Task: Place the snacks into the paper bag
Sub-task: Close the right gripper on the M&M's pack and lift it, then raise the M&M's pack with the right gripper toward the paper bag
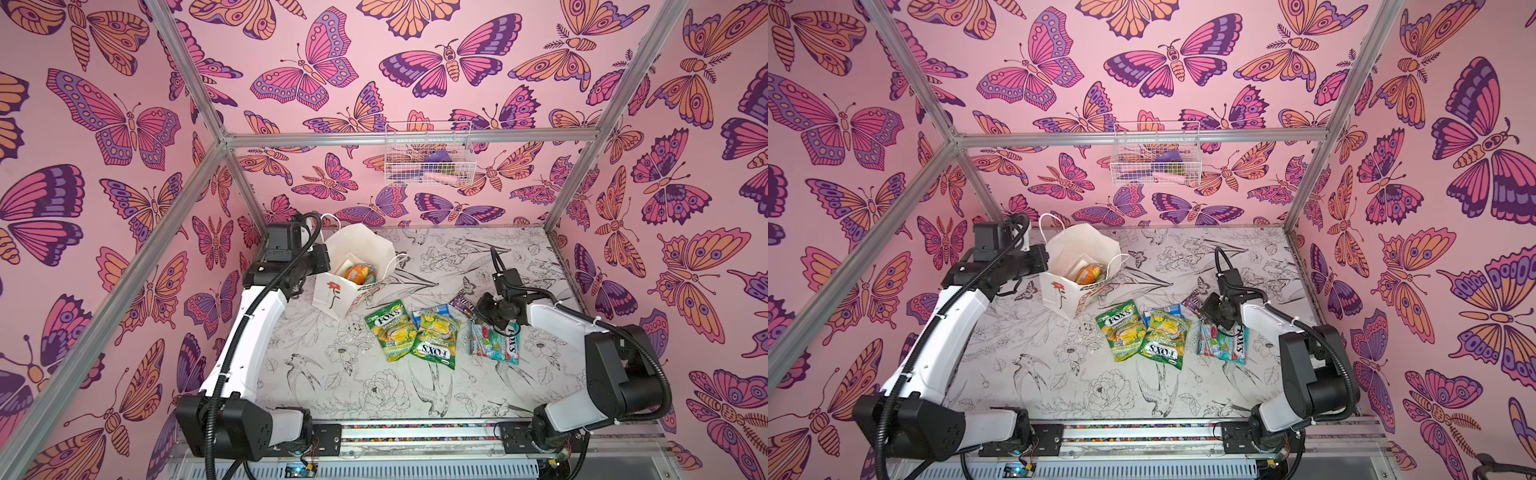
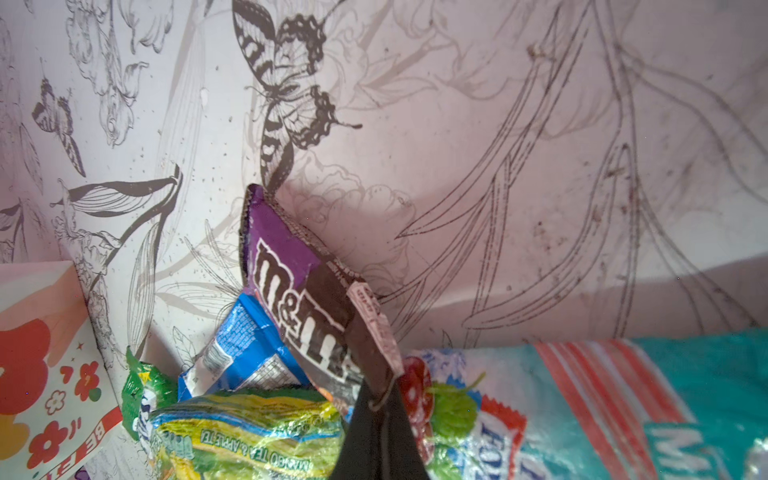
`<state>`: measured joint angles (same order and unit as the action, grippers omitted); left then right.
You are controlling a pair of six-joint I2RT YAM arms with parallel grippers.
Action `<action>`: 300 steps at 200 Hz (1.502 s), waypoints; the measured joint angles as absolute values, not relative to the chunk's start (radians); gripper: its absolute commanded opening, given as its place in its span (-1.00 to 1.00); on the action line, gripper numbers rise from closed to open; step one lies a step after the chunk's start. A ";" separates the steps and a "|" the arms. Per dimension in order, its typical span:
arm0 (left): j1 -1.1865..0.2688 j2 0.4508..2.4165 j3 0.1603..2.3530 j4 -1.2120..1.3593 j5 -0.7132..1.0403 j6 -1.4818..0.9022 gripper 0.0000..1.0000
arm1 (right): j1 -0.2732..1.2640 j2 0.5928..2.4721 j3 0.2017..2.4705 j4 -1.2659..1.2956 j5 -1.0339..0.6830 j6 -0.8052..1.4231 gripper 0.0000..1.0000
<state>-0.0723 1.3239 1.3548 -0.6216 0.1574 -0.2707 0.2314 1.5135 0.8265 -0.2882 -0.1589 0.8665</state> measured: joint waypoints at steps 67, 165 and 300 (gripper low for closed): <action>-0.072 1.324 1.355 -0.622 0.159 -0.271 -1.00 | 0.231 1.461 0.826 -0.299 -0.165 0.863 -1.00; -0.072 1.324 1.355 -0.622 0.162 -0.271 -1.00 | 0.231 1.354 0.826 -0.299 -0.204 0.864 -1.00; -0.072 1.324 1.355 -0.622 0.164 -0.271 -1.00 | 0.245 1.264 0.826 -0.298 -0.230 0.863 -1.00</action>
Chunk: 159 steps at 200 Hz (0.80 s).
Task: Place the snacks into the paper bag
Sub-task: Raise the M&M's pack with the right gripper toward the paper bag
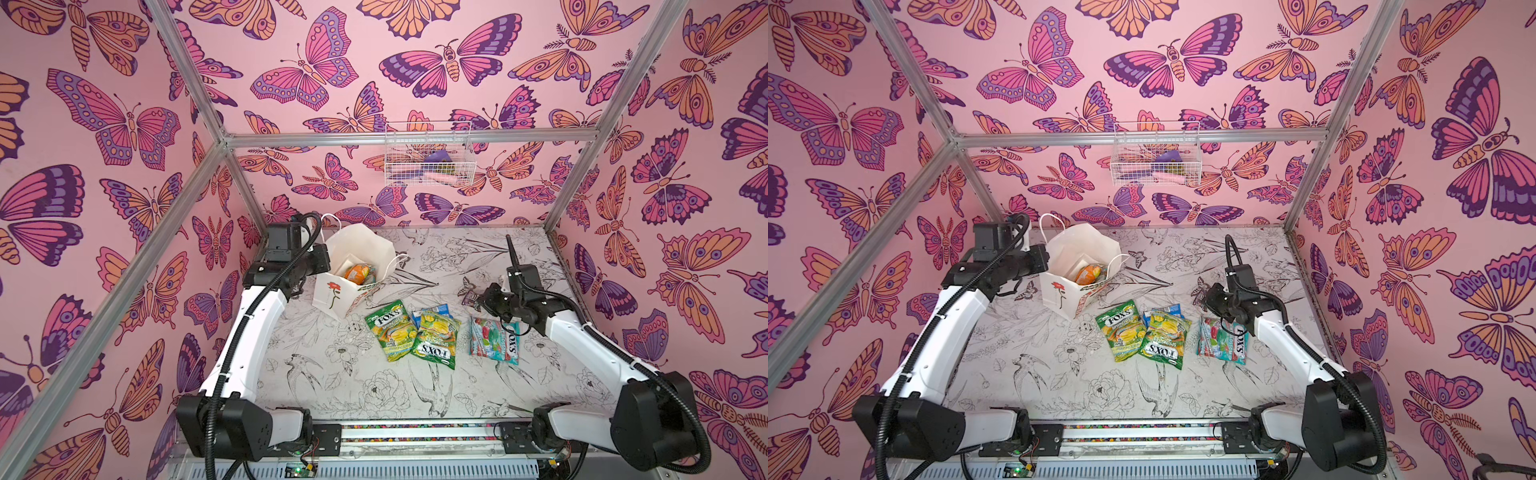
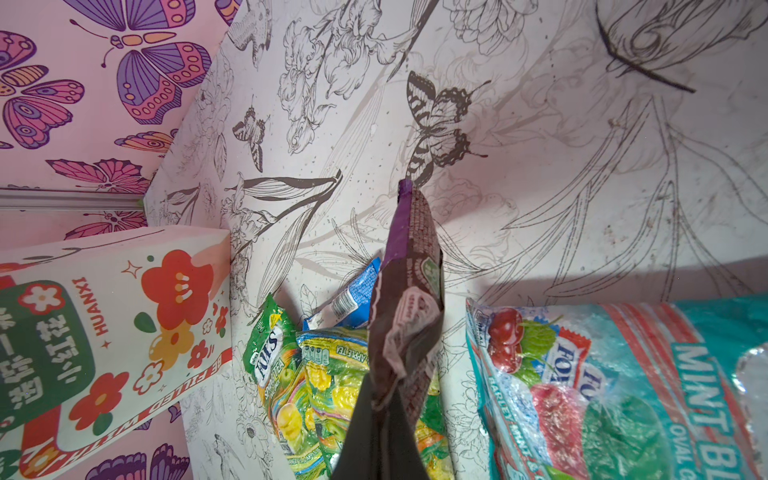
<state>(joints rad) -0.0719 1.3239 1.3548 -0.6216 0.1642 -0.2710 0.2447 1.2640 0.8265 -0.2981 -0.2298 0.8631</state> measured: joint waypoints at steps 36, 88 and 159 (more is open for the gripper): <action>-0.072 1.324 1.355 -0.622 0.165 -0.271 -1.00 | 0.253 1.240 0.827 -0.298 -0.240 0.859 -1.00; -0.071 1.324 1.355 -0.622 0.165 -0.271 -1.00 | 0.270 1.202 0.837 -0.295 -0.260 0.851 -1.00; -0.071 1.324 1.354 -0.622 0.165 -0.271 -1.00 | 0.300 1.158 0.876 -0.286 -0.282 0.840 -1.00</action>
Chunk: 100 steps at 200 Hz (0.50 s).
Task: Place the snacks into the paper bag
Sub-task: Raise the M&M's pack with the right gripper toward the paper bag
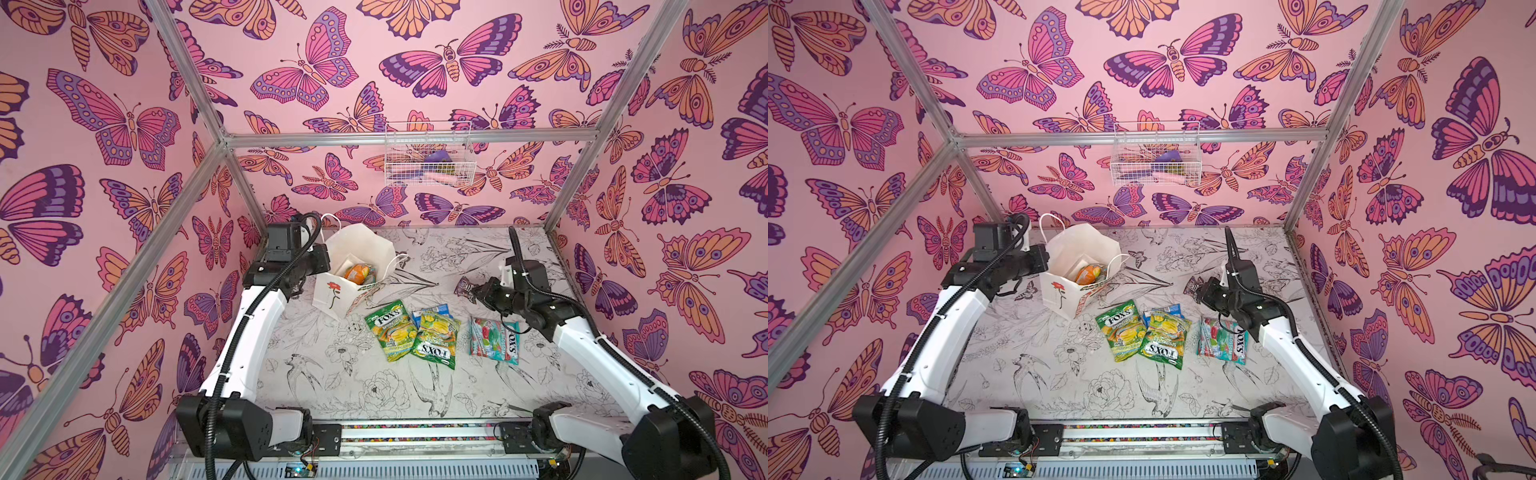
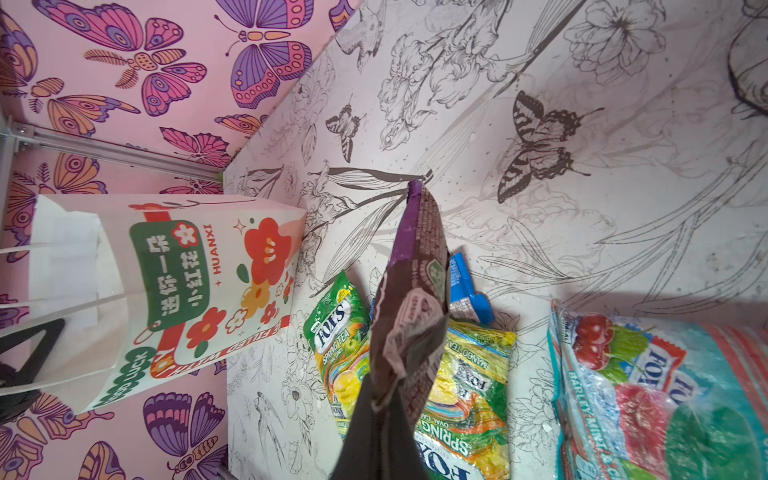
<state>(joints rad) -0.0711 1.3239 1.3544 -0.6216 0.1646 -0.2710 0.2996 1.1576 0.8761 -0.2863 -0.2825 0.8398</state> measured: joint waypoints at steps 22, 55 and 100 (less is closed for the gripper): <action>-0.071 1.324 1.354 -0.622 0.165 -0.271 -1.00 | 0.309 1.145 0.894 -0.286 -0.282 0.838 -1.00; -0.071 1.324 1.354 -0.622 0.165 -0.271 -1.00 | 0.324 1.130 0.919 -0.281 -0.285 0.836 -1.00; -0.070 1.324 1.354 -0.622 0.165 -0.271 -1.00 | 0.354 1.120 0.949 -0.270 -0.294 0.817 -1.00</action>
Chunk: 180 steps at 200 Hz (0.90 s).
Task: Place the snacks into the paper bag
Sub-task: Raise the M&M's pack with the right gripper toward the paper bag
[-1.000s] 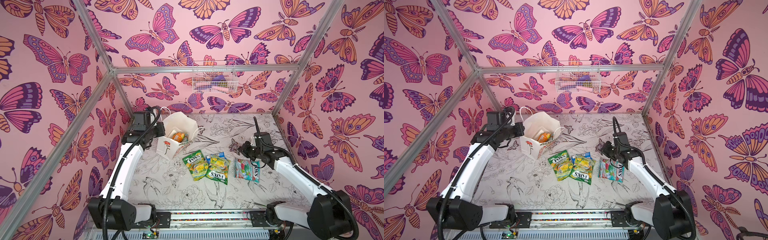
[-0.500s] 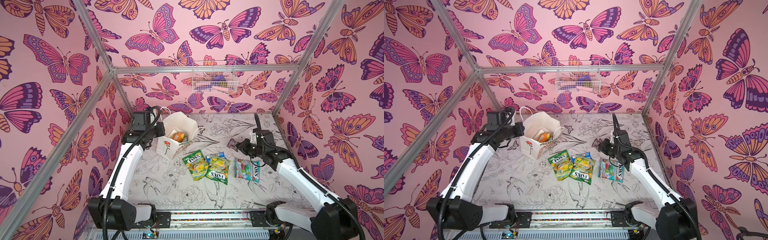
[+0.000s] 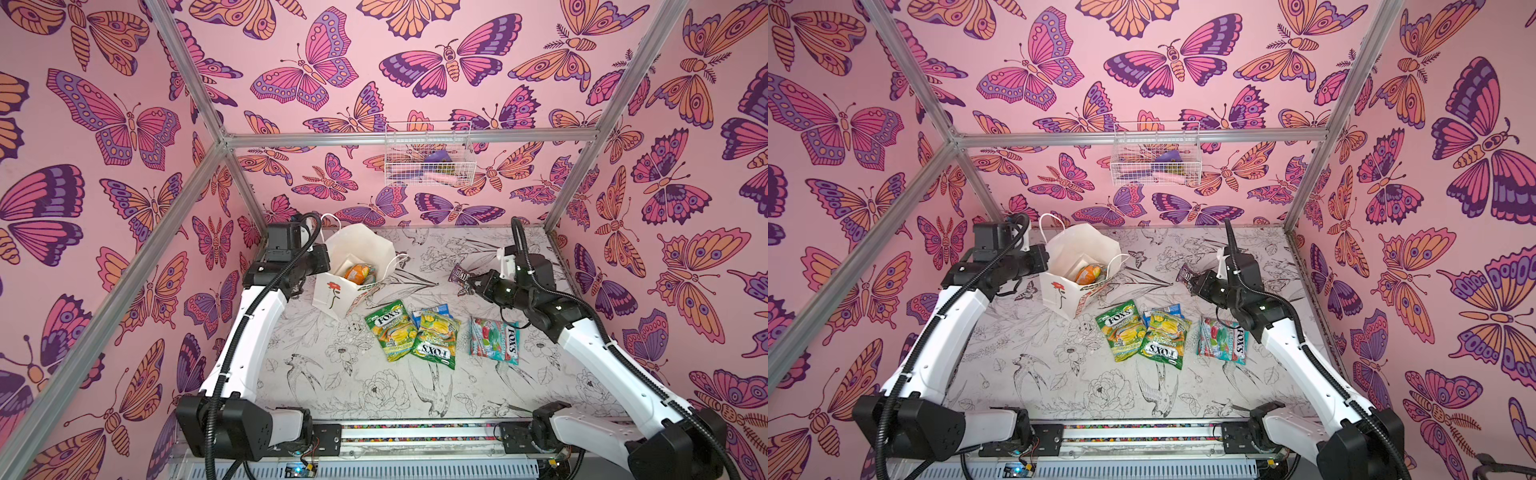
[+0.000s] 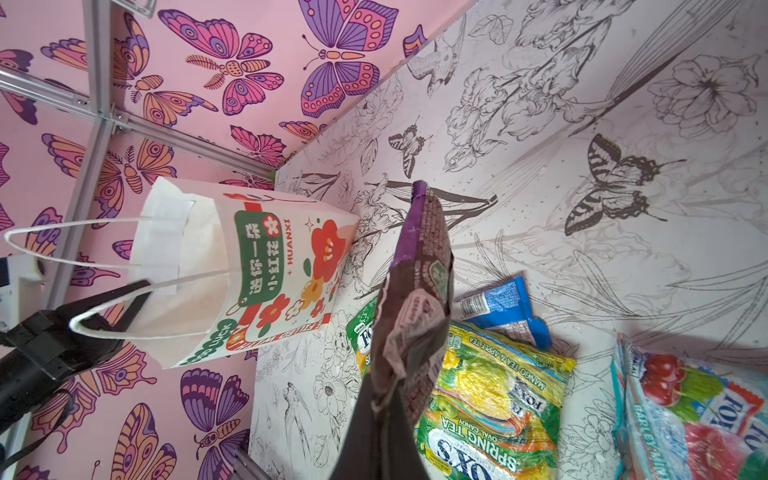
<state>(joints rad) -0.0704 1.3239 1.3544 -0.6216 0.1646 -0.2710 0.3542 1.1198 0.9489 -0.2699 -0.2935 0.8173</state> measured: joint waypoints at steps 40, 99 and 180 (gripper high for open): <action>-0.070 1.324 1.354 -0.622 0.165 -0.271 -1.00 | 0.382 1.112 0.971 -0.252 -0.300 0.799 -1.00; -0.070 1.324 1.354 -0.622 0.165 -0.271 -1.00 | 0.422 1.106 1.026 -0.240 -0.301 0.767 -1.00; -0.070 1.324 1.354 -0.622 0.165 -0.271 -1.00 | 0.474 1.107 1.074 -0.224 -0.301 0.725 -1.00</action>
<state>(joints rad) -0.0704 1.3239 1.3540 -0.6216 0.1650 -0.2710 0.4744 1.1072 1.0740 -0.2241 -0.3008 0.7246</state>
